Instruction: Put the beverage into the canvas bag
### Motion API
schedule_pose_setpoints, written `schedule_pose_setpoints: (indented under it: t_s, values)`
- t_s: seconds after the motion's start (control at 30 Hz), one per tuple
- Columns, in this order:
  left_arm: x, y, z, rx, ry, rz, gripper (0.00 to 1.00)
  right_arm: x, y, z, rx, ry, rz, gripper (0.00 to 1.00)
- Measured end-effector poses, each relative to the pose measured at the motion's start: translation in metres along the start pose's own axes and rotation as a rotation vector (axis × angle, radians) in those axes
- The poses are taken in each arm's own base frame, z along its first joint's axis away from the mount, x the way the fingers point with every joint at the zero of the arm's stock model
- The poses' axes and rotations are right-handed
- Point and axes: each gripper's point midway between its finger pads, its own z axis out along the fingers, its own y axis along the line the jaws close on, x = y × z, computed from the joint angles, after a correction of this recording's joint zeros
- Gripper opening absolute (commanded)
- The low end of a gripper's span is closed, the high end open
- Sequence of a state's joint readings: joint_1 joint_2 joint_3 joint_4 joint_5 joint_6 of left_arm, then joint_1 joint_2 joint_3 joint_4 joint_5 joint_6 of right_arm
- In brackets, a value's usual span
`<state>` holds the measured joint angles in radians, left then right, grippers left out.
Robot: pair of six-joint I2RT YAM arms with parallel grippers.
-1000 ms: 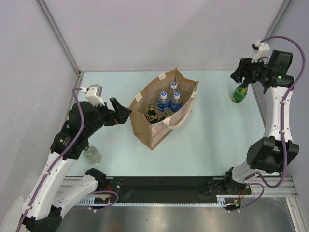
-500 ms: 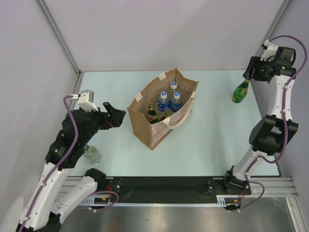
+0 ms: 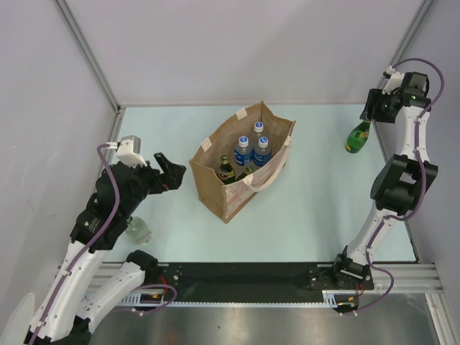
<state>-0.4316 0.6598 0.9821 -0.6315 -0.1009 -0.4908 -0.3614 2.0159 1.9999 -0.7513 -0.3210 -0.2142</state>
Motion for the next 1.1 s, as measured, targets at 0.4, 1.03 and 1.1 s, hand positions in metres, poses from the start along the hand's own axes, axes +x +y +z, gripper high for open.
schedule_pose_setpoints:
  t_s: [0.4,1.03,1.1]
  values:
    - [0.004,0.002,0.007,-0.016,0.023,0.002,1.00,0.007,-0.004,0.022,-0.010,0.029,-0.017,0.51]
    - [0.008,-0.001,0.011,-0.003,0.047,-0.001,1.00,0.011,0.021,0.021,-0.056,0.055,-0.151,0.00]
    - [0.007,-0.005,0.012,0.015,0.050,-0.003,1.00,0.012,0.034,0.015,-0.081,0.064,-0.173,0.00]
